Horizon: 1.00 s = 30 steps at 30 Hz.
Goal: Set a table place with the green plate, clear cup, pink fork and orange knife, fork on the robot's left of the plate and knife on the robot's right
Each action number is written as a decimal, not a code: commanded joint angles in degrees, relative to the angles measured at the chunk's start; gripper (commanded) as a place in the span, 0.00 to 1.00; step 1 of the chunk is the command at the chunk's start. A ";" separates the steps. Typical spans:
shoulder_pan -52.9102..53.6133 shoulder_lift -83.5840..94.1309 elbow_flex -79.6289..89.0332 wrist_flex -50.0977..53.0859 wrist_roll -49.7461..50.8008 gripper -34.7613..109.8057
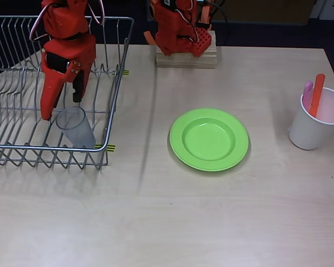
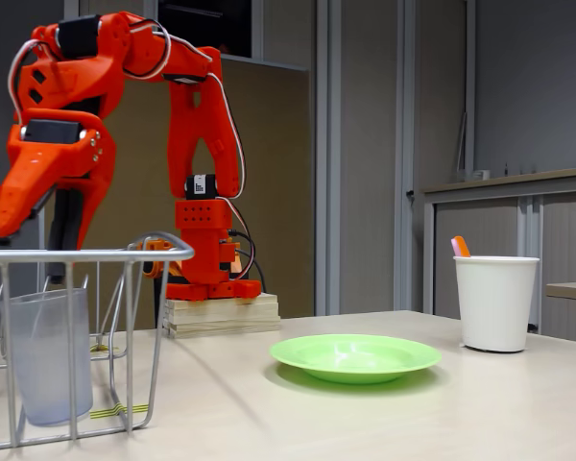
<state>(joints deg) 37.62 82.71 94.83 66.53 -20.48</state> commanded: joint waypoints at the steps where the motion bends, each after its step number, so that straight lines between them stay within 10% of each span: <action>1: -0.26 2.90 0.44 -0.79 7.82 0.48; 12: -1.76 8.09 7.29 2.02 34.28 0.47; 30: -3.96 10.63 10.55 0.09 -10.46 0.45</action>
<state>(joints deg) 33.49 92.29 106.08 64.78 -27.51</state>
